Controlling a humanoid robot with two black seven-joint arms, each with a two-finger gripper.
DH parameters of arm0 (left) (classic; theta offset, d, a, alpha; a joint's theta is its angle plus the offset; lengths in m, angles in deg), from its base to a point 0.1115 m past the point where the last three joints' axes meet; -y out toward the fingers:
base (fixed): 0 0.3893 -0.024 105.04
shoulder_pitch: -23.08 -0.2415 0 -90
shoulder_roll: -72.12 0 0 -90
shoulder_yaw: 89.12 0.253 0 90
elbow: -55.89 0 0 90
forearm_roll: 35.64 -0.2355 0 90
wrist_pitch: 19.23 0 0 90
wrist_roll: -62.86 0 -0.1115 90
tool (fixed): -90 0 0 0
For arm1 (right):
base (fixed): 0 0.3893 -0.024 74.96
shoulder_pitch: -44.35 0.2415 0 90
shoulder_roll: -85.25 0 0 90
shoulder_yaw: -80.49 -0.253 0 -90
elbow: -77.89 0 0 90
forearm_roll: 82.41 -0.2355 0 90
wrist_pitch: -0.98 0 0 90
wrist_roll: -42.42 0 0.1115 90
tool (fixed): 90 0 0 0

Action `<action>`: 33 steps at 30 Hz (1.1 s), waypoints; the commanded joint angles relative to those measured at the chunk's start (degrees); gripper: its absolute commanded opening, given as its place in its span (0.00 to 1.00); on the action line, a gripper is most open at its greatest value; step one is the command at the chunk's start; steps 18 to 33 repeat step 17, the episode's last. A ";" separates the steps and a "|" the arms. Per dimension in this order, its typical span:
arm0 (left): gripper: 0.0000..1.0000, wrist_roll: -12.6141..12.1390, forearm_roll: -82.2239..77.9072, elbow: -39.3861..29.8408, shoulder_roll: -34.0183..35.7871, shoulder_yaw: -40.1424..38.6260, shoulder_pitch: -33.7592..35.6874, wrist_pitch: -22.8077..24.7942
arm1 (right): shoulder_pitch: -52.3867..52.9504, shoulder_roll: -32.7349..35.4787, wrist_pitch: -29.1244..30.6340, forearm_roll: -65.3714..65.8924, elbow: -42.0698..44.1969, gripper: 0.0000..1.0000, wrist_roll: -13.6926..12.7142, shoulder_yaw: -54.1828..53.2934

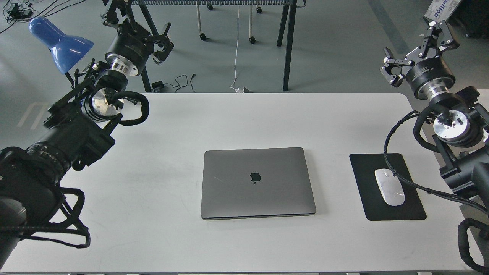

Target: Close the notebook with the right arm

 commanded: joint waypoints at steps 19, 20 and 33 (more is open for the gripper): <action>1.00 0.22 0.09 0.00 0.10 -0.01 -0.06 0.00 | 3.15 -1.27 3.50 -8.43 4.18 1.00 -1.32 4.07; 1.00 0.22 0.09 0.00 0.10 -0.01 -0.06 0.00 | 3.15 -1.27 3.50 -8.43 4.18 1.00 -1.32 4.07; 1.00 0.22 0.09 0.00 0.10 -0.01 -0.06 0.00 | 3.15 -1.27 3.50 -8.43 4.18 1.00 -1.32 4.07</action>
